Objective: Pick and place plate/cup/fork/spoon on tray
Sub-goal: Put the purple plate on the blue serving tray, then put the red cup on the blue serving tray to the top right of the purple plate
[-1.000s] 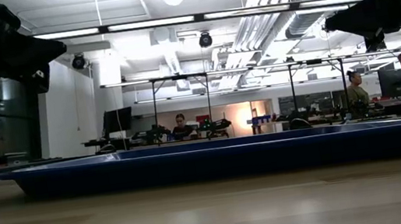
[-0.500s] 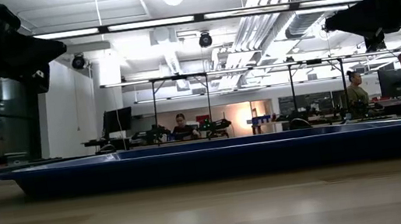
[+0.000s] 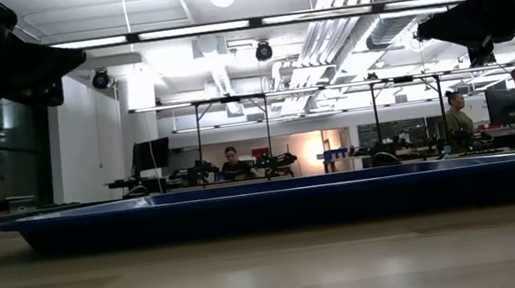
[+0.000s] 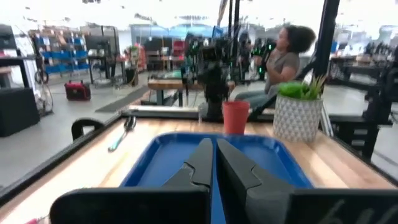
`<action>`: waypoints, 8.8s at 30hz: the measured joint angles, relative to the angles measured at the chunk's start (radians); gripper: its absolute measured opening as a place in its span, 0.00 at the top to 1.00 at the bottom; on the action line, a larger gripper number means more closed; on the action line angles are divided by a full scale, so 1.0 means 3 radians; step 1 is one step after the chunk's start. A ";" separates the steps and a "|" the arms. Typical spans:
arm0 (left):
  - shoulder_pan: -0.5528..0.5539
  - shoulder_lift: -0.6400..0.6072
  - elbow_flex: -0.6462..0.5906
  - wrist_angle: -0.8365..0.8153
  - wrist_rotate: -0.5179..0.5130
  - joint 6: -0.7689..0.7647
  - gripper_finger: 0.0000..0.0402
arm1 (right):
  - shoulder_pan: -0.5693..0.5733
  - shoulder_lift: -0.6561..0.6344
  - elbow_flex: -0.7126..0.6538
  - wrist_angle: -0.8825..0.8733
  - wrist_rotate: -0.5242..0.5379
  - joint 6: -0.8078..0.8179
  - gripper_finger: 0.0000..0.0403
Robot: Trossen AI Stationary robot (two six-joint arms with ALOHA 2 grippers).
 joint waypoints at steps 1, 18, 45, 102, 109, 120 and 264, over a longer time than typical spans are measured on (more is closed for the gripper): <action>-0.0001 -0.0001 0.0000 0.0012 0.0000 0.0000 1.00 | 0.0000 0.0000 0.0001 0.0000 -0.0001 0.0000 1.00; -0.0247 0.0667 0.0332 0.0350 0.0029 -0.0170 0.85 | 0.0000 0.0001 0.0001 0.0000 -0.0001 0.0005 1.00; -0.1311 0.3812 0.1658 -0.1995 0.0415 -0.0965 0.51 | 0.0000 0.0001 0.0001 0.0000 -0.0001 0.0001 1.00; 0.0751 0.5668 0.4331 -0.2151 0.0604 0.0240 1.00 | -0.0001 0.0000 0.0000 0.0000 0.0000 0.0001 1.00; 0.1041 0.6060 0.4334 -0.1879 0.0830 -0.0103 1.00 | -0.0001 0.0000 0.0001 0.0000 -0.0001 0.0004 1.00; 0.0998 0.6373 0.4326 -0.1877 0.0821 -0.0281 1.00 | 0.0000 0.0000 0.0001 0.0000 0.0000 0.0000 1.00; 0.0065 0.3034 0.1111 0.2021 0.0360 -0.0184 0.69 | 0.0251 0.3391 0.2341 -0.4127 -0.1747 0.2677 0.95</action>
